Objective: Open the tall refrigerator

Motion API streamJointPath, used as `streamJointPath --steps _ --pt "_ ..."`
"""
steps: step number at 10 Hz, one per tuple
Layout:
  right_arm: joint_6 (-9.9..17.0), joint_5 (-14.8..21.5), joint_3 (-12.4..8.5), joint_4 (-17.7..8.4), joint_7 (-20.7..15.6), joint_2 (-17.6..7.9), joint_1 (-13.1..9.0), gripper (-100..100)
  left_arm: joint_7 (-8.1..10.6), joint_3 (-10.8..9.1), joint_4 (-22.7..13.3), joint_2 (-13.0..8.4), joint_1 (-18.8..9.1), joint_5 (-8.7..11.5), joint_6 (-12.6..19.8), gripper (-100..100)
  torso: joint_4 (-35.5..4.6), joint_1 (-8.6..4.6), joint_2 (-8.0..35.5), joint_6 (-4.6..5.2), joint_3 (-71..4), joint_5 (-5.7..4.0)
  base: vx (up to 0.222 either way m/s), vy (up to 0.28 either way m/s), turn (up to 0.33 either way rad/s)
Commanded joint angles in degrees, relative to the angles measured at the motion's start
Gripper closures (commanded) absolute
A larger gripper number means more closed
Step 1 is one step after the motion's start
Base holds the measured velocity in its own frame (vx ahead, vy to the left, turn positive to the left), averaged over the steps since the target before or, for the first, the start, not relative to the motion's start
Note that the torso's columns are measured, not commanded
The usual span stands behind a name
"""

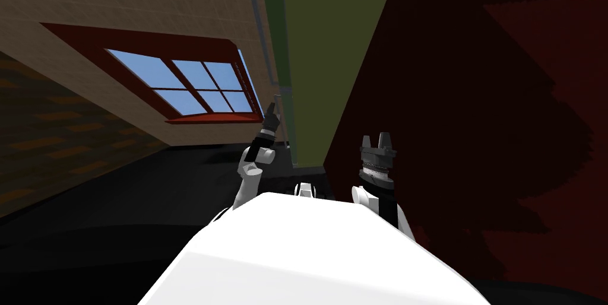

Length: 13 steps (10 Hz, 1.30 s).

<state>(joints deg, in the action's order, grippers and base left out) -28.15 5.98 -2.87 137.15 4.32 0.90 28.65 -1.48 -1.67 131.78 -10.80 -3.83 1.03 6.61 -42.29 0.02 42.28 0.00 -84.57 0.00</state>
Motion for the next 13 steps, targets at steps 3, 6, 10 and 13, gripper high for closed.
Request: streamJointPath --steps 3,6,10,13 --pt "0.0 0.0 0.0 0.0 0.0 0.0 0.0 0 -0.09 -0.94 0.7 -0.45 -6.35 -0.82 7.0 -100 0.01 -0.03 0.0 0.0 0.0 -0.01 0.088 -0.032 0.019" --pt "0.0 0.0 0.0 0.0 0.0 0.0 0.0 0 -0.22 -1.41 1.06 -0.61 -9.22 -1.2 10.93 -100 0.0 0.0 -0.01 0.0 -0.01 0.0 0.087 -0.022 0.02" --pt "0.0 0.0 0.0 0.0 0.0 0.0 0.0 0 -0.64 -2.53 1.71 -0.95 -13.93 -2.06 16.48 -100 0.0 -0.06 0.0 0.0 0.0 -0.02 0.08 -0.018 0.022" --pt "0.0 0.0 0.0 0.0 0.0 0.0 0.0 0 -1.24 -3.9 2.28 -1.23 -18.29 -3.03 21.49 -100 0.01 0.02 0.02 0.0 0.0 0.01 0.083 -0.003 0.025"
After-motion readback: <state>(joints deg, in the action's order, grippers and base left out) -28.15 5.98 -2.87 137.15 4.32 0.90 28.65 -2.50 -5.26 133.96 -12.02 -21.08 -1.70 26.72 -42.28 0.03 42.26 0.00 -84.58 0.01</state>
